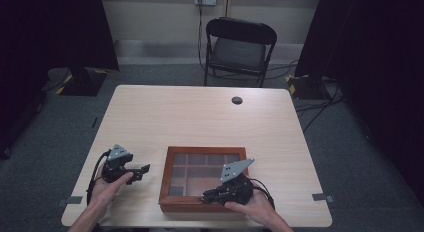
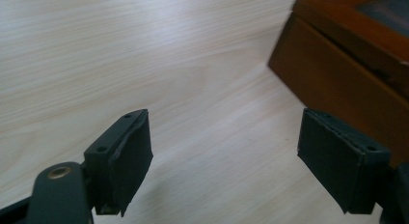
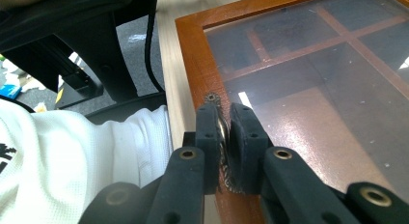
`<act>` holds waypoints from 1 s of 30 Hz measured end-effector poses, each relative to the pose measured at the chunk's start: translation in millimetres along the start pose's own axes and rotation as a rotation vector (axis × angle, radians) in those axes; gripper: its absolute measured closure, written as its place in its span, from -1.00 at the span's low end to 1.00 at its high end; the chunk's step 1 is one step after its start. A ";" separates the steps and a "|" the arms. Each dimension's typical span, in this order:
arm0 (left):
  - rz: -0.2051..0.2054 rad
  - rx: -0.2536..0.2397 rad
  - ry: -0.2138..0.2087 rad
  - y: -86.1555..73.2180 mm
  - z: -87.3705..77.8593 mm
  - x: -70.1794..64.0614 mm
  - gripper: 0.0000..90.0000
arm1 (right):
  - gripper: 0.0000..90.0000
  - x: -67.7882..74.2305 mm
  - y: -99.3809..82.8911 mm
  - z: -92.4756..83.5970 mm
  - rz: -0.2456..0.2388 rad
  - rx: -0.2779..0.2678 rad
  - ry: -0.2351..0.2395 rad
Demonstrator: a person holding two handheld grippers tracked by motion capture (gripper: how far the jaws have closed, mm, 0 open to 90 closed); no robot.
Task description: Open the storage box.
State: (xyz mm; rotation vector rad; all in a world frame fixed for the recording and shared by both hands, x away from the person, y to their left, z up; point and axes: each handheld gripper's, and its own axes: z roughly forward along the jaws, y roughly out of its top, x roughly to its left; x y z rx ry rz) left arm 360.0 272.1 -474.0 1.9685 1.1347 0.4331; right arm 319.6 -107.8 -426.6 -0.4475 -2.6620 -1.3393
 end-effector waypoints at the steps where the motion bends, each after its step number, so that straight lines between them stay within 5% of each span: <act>1: 0.016 -0.004 -0.019 0.8 0.0 -2.8 -0.61 | 0.85 -0.2 0.8 -0.9 -0.001 -0.002 0.000; 11: 0.072 -0.045 -0.124 5.7 -2.4 -21.7 -0.65 | 0.85 -0.8 8.6 -7.6 -0.003 -0.012 0.005; 19: 0.125 -0.045 -0.152 7.7 -1.0 -31.7 -0.63 | 0.85 -0.3 9.3 -8.0 0.003 -0.008 0.001; 30: 0.101 -0.070 -0.197 7.3 -3.9 -29.6 -0.63 | 0.84 1.4 19.4 -16.2 -0.014 -0.011 -0.019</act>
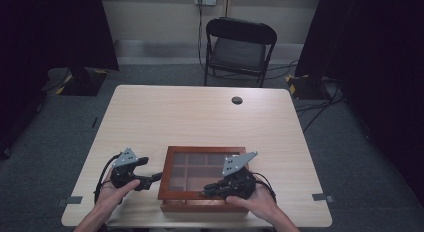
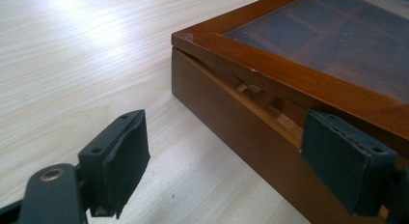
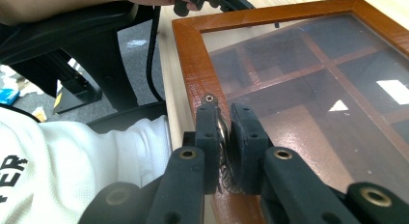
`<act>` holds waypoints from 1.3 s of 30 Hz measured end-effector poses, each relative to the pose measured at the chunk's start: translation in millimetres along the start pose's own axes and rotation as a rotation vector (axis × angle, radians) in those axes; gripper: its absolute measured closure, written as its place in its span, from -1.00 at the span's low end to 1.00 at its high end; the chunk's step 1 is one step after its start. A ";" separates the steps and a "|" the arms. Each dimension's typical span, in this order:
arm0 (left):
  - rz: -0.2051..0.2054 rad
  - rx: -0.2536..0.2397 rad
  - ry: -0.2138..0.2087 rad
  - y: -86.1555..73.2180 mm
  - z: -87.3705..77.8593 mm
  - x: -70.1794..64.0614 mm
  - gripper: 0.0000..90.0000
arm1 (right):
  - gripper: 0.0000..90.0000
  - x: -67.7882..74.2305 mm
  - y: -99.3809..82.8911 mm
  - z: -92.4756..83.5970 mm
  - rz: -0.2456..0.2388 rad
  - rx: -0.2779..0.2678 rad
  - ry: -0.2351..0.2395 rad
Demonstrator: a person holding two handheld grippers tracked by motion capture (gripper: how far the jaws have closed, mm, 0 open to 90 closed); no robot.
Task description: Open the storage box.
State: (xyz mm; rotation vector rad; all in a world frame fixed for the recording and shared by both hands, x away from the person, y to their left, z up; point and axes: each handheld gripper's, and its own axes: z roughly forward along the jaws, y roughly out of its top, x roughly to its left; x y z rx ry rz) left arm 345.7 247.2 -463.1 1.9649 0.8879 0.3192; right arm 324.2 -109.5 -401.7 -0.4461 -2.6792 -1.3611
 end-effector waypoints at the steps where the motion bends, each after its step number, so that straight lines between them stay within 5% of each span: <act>1: -0.001 0.001 -0.004 -0.2 -0.1 0.3 -0.62 | 0.84 0.0 1.1 -0.7 0.004 0.002 0.004; 9: 0.021 0.024 -0.058 -1.2 0.7 -1.4 -0.63 | 0.85 -0.6 7.4 -5.4 -0.009 -0.005 0.001; 13: 0.031 -0.004 -0.077 0.7 2.5 -7.1 -0.65 | 0.84 -1.1 10.8 -7.7 -0.011 -0.009 0.000; 22: 0.076 -0.022 -0.069 2.2 3.6 -11.3 -0.64 | 0.83 0.0 8.4 -9.5 -0.011 -0.022 -0.014; 32: 0.084 -0.028 -0.056 4.3 1.8 -11.6 -0.63 | 0.25 -4.4 -9.6 -32.7 0.064 -0.090 -0.109; 33: 0.077 -0.037 -0.058 4.4 1.9 -12.1 -0.63 | 0.07 -6.0 -14.7 -35.1 0.079 -0.096 -0.121; 39: 0.083 -0.046 -0.052 5.9 1.0 -11.8 -0.63 | -0.22 -9.2 -23.8 -39.6 0.118 -0.125 -0.133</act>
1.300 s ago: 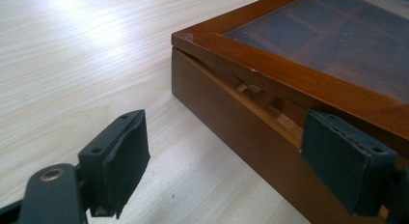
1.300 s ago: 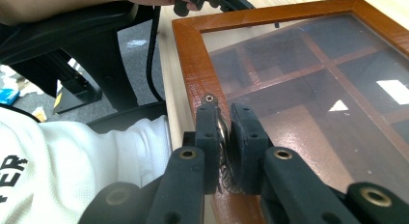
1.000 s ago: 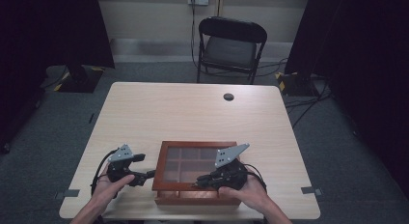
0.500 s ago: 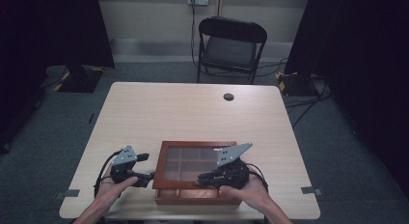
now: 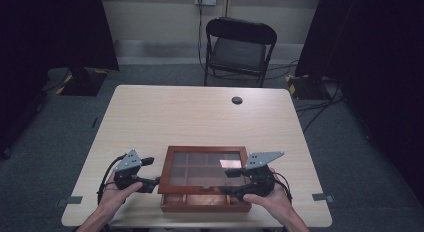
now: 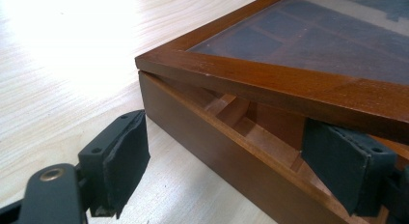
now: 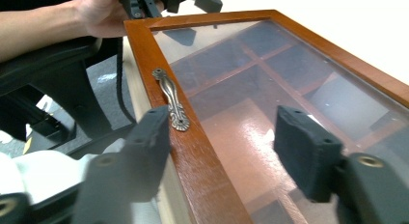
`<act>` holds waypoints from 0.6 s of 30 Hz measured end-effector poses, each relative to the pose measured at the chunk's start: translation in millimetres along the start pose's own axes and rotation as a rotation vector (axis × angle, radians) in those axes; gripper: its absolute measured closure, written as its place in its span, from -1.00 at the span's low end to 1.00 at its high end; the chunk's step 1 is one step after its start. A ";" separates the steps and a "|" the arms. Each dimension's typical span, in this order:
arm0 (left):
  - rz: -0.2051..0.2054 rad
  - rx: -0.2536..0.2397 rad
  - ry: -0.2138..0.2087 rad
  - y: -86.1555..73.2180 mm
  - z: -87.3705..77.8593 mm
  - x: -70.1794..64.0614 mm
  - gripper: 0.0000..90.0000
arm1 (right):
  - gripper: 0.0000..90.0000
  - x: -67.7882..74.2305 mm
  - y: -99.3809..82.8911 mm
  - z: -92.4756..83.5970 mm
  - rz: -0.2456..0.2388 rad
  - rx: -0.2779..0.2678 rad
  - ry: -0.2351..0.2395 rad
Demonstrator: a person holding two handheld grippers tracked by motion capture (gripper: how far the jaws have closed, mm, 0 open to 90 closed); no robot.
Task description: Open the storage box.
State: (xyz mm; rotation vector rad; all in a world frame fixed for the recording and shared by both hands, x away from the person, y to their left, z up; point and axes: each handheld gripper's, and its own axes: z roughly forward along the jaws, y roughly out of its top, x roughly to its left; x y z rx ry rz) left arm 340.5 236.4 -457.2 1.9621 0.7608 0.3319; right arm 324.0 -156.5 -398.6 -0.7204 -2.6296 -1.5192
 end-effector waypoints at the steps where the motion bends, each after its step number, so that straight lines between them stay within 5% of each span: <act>1: -0.011 -0.009 0.000 0.4 -0.4 0.0 -0.63 | -0.25 -0.2 -0.1 -0.9 -0.001 -0.003 -0.004; 18: -0.008 -0.049 0.016 18.2 -1.4 -0.6 -0.61 | -0.52 -5.1 -1.2 -22.3 -0.021 -0.055 -0.083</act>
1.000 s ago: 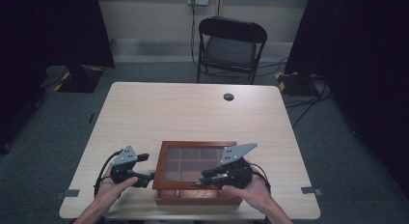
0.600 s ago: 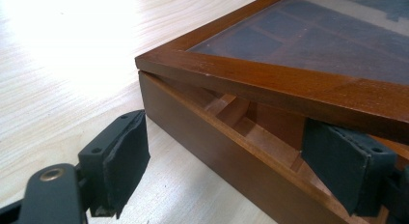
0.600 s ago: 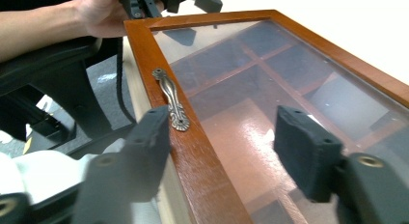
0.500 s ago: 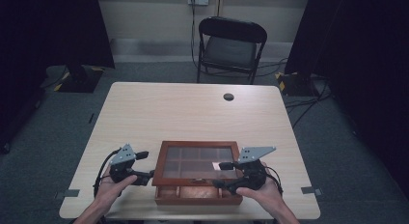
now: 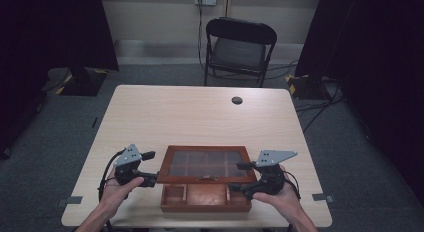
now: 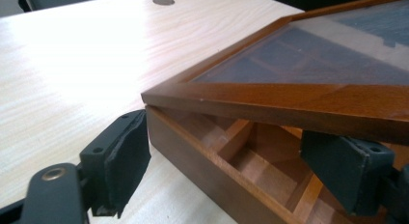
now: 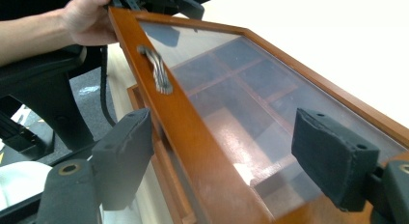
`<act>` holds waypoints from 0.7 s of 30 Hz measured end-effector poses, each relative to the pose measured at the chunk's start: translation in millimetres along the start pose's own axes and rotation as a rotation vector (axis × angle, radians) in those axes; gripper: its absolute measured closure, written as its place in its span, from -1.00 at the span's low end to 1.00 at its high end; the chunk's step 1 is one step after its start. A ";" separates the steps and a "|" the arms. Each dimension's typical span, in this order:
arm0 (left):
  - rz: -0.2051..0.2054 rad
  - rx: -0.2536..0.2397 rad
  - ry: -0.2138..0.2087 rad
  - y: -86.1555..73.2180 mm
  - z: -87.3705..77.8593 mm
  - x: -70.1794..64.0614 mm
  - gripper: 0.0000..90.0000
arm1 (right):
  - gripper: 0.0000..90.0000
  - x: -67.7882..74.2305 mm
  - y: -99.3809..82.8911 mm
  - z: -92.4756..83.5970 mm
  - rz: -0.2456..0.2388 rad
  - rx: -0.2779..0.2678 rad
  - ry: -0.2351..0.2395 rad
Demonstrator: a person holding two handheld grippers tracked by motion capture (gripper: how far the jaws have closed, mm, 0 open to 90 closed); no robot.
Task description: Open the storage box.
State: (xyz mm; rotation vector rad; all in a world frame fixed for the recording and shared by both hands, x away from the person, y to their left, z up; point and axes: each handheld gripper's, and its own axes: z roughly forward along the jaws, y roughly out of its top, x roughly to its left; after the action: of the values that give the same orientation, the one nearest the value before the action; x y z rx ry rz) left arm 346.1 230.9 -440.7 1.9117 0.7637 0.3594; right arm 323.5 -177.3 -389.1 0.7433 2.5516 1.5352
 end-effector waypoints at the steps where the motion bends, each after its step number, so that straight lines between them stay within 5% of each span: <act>1: -0.005 -0.006 -0.002 0.8 -0.3 -0.2 -0.61 | -0.52 0.0 0.0 0.0 0.000 0.000 0.000; 15: 0.026 -0.009 0.008 12.4 -4.0 -3.3 -0.60 | -0.60 -7.6 -0.5 -3.7 -0.022 -0.028 -0.030; 21: -0.007 -0.025 -0.005 13.9 -3.9 -2.4 -0.56 | -0.63 -13.7 0.6 -6.7 -0.013 -0.038 -0.046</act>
State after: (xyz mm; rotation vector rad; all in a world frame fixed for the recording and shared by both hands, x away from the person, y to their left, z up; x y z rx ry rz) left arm 347.0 228.0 -426.4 1.8860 0.7591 0.3585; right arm 333.7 -188.6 -387.8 0.7478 2.4825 1.5391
